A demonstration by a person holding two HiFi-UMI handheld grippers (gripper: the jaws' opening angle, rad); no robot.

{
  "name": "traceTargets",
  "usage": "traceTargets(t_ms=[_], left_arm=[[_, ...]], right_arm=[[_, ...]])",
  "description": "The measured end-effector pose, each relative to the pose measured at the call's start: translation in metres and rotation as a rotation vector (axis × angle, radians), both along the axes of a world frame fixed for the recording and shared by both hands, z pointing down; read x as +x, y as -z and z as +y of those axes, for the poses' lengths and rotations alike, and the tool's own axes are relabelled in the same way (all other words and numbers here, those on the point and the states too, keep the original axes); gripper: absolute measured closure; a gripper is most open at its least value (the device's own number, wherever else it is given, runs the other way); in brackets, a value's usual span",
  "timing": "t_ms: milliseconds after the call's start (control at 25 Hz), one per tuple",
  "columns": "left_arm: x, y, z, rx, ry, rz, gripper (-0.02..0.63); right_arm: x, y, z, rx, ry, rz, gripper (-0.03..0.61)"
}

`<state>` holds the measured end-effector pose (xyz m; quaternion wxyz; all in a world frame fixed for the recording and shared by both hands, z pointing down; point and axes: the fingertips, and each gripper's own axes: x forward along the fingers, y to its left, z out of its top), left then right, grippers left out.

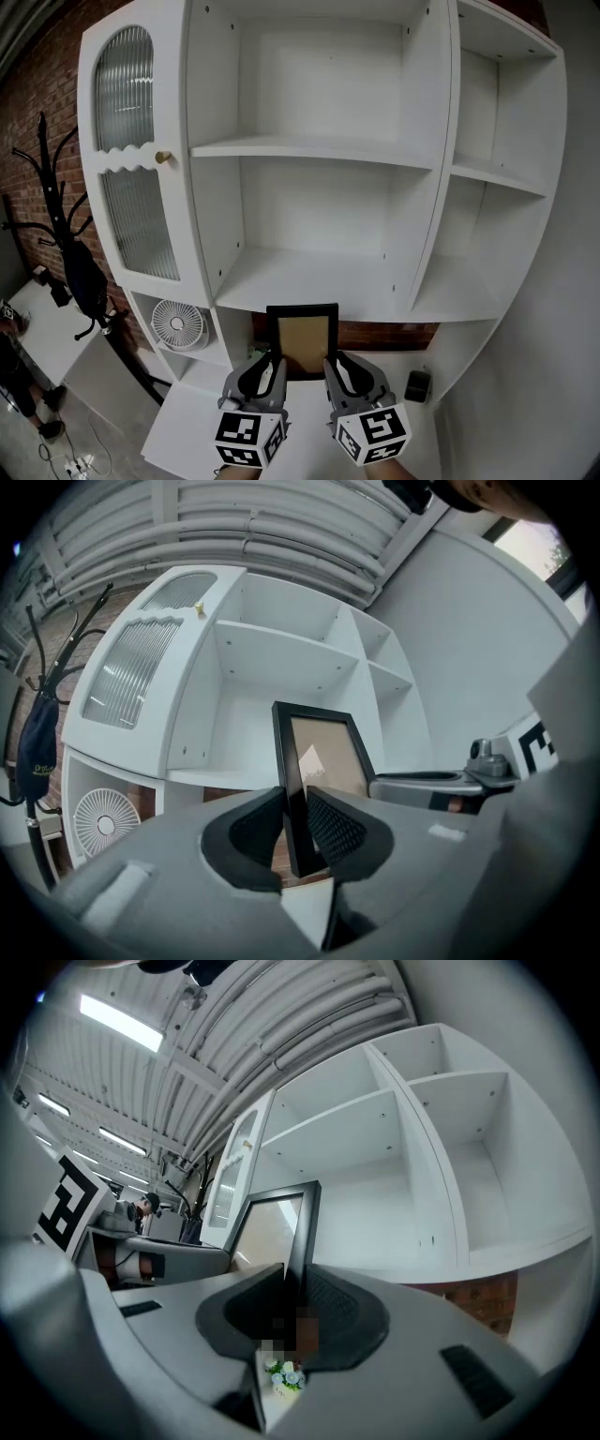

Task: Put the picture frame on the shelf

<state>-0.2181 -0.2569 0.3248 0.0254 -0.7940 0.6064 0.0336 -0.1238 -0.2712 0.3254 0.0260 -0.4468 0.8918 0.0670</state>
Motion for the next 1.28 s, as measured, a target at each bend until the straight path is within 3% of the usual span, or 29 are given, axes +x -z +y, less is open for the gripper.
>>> traceTargets(t_ms=[600,1280], left_arm=[[-0.021,0.05,-0.027,0.059,-0.015,-0.01,0.531],[-0.036,0.101,-0.087,0.084,-0.026,-0.081,0.531]], right_arm=[[-0.021,0.051,-0.022,0.066,0.005,0.041,0.492],[-0.037,0.094,-0.085,0.052,-0.028,0.048,0.488]])
